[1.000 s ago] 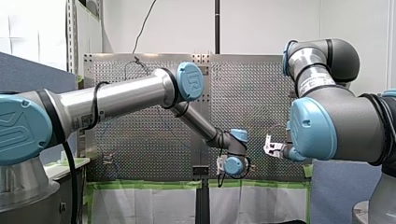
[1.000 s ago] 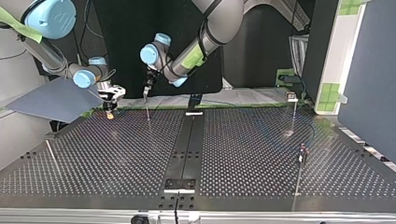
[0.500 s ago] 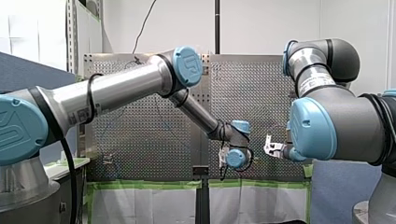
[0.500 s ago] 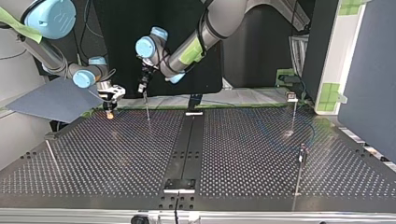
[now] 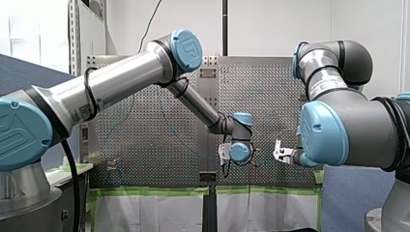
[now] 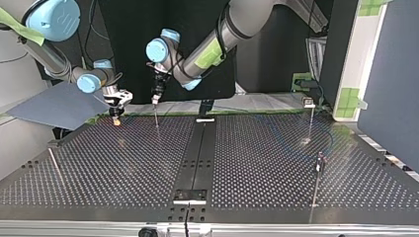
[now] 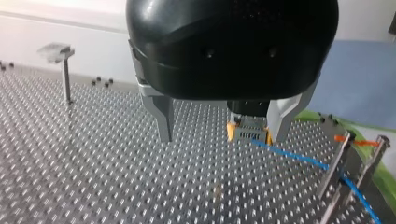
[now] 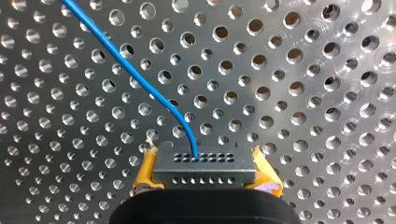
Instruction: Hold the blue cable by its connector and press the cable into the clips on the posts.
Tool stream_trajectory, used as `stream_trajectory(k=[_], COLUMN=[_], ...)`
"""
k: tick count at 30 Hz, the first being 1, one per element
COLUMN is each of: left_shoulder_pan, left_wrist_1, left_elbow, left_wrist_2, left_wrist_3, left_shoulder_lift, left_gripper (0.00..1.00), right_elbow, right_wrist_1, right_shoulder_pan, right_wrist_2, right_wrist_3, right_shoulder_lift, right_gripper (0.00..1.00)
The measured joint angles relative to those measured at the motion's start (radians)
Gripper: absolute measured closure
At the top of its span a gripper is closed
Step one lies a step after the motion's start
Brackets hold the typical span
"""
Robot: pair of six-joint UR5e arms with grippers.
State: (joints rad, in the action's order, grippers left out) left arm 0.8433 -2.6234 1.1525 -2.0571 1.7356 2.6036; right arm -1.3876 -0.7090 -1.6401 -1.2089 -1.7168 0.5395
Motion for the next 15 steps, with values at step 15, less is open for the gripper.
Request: stream_trajectory(k=[15], left_shoulder_pan=[-0.020], left_wrist_1=[-0.123], left_elbow=[0.125], left_wrist_2=[-0.060], left_wrist_3=[0.070], left_shoulder_lift=[-0.125], left_gripper=[0.00], right_elbow=[0.000], right_wrist_1=[0.002], right_shoulder_pan=[-0.009], right_wrist_2=[-0.001], right_wrist_3=[0.000], right_shoulder_lift=[0.000], right_gripper=[1.00])
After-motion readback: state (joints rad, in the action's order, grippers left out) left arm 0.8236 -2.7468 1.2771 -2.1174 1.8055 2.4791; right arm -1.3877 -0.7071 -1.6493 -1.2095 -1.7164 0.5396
